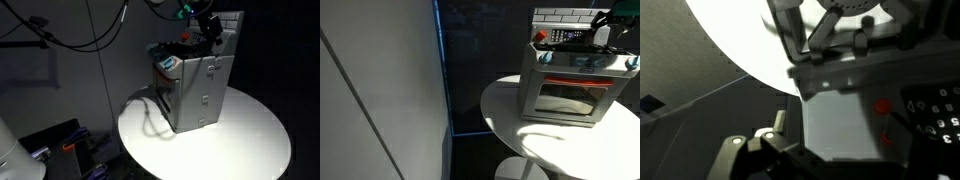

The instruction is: Press an orange top button on the microwave controlling panel of the stove

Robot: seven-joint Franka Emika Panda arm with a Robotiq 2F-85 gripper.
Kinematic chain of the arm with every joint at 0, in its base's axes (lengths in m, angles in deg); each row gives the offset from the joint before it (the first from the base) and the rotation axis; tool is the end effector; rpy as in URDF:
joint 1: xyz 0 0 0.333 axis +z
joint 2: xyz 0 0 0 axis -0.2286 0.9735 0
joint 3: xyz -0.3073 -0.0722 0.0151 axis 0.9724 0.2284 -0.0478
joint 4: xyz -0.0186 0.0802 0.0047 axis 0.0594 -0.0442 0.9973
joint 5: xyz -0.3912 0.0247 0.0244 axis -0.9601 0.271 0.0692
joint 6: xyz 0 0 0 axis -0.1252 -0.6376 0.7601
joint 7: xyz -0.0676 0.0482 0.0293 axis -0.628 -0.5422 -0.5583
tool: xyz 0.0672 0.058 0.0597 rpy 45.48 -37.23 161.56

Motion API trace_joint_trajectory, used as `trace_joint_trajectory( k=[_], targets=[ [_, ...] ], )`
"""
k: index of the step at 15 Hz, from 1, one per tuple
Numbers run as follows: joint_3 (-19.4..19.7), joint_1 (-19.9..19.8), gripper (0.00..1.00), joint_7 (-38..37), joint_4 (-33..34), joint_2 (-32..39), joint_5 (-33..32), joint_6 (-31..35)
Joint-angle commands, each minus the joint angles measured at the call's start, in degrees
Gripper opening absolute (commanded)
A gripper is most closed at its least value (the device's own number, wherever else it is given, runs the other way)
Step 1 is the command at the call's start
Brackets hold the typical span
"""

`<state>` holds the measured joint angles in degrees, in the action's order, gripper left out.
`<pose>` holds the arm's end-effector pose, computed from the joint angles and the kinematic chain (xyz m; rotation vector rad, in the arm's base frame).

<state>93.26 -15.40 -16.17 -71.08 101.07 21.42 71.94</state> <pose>0.6562 -0.0966 0.4786 2.7538 -0.9250 0.6865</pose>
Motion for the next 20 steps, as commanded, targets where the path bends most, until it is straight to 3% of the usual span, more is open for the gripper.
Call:
trace_joint_trajectory(
  k=[1,11,20],
  targets=[
    [1.1,0.6,1.0,-0.4,3.1,2.0,1.1,-0.1],
    [1.6,0.8,1.0,-0.5,3.3,1.9,0.5,0.0],
    [0.0,0.1,1.0,5.5,-3.4,-7.4,6.8,-7.7]
  ],
)
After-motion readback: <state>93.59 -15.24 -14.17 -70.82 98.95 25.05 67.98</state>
